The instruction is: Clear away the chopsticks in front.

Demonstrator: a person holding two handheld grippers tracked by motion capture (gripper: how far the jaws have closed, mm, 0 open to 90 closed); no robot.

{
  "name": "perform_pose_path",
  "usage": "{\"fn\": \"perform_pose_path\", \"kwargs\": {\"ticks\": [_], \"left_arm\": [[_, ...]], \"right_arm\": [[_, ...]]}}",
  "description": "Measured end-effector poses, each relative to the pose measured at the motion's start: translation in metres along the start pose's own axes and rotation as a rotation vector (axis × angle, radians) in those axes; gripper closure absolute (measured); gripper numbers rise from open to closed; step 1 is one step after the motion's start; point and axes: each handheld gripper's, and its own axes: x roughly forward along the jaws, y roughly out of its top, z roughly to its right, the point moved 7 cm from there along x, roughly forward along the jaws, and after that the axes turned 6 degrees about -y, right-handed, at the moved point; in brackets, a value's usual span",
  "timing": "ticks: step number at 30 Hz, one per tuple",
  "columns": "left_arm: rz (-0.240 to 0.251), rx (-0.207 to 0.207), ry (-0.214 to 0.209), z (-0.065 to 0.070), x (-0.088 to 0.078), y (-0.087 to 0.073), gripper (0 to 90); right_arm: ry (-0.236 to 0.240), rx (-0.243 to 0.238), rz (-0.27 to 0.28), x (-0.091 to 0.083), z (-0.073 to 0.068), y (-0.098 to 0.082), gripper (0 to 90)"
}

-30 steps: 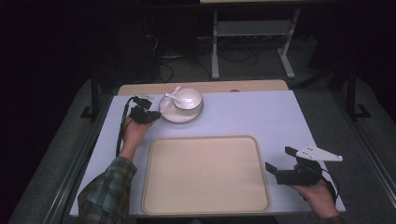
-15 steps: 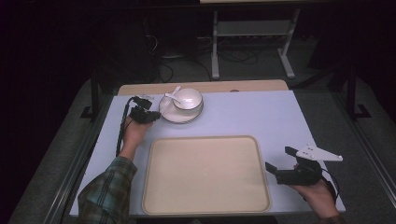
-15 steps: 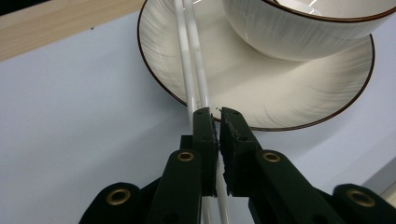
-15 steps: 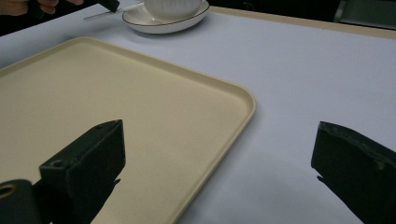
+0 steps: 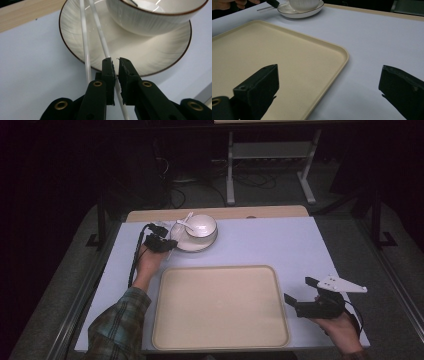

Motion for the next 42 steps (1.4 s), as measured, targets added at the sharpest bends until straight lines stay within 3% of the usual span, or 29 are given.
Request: {"fn": "perform_pose_path", "kwargs": {"ticks": [8,19,35,42], "left_arm": [[0.009,0.006,0.043,-0.004,0.008,0.021,77.3],[-0.036,-0.019,0.057,-0.01,0.028,0.016,76.6],[-0.047,-0.024,0.054,-0.009,0.037,0.016,78.0],[-0.047,-0.024,0.042,-0.008,0.038,0.016,82.7]], "right_arm": [[0.001,0.0,0.0,0.0,0.001,0.0,2.3],[-0.001,0.007,0.004,-0.001,0.003,0.0,2.3],[0.001,0.007,0.004,-0.001,0.003,0.0,2.3],[0.002,0.01,0.004,-0.001,0.003,0.0,2.3]]}}
